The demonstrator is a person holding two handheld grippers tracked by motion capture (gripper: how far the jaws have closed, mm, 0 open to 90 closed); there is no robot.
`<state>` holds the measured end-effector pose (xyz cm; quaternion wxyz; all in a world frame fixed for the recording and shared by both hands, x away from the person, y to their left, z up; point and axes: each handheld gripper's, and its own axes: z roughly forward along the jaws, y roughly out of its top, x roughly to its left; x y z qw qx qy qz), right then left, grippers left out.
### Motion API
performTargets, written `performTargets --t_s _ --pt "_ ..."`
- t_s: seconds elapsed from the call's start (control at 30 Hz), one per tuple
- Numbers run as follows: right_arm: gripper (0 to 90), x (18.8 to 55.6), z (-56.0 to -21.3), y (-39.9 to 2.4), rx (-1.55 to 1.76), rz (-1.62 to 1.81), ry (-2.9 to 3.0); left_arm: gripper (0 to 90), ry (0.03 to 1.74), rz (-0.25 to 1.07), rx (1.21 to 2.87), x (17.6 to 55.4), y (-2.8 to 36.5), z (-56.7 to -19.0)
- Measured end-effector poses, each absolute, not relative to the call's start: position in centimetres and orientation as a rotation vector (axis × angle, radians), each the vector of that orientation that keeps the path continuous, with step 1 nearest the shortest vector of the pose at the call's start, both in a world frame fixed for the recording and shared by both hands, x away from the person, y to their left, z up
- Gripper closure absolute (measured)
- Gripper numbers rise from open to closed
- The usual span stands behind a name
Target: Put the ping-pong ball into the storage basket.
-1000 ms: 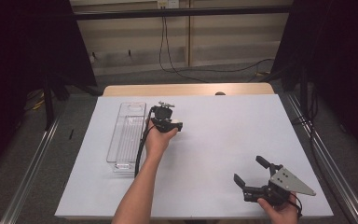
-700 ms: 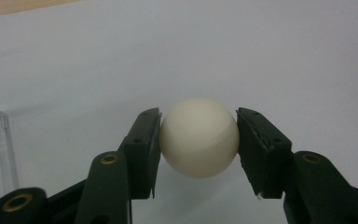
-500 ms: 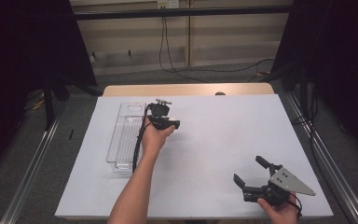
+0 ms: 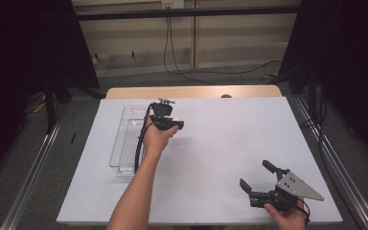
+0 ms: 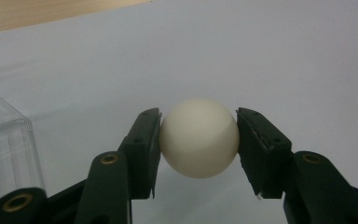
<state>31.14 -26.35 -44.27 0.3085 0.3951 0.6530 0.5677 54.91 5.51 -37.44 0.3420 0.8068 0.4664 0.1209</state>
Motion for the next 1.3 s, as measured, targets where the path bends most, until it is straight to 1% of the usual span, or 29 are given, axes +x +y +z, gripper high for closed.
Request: performTargets --t_s 1.3 --pt "0.8 31.2 -44.3 -26.3 1.041 1.507 1.73 51.2 1.233 0.292 2.091 55.1 6.6 -34.8"
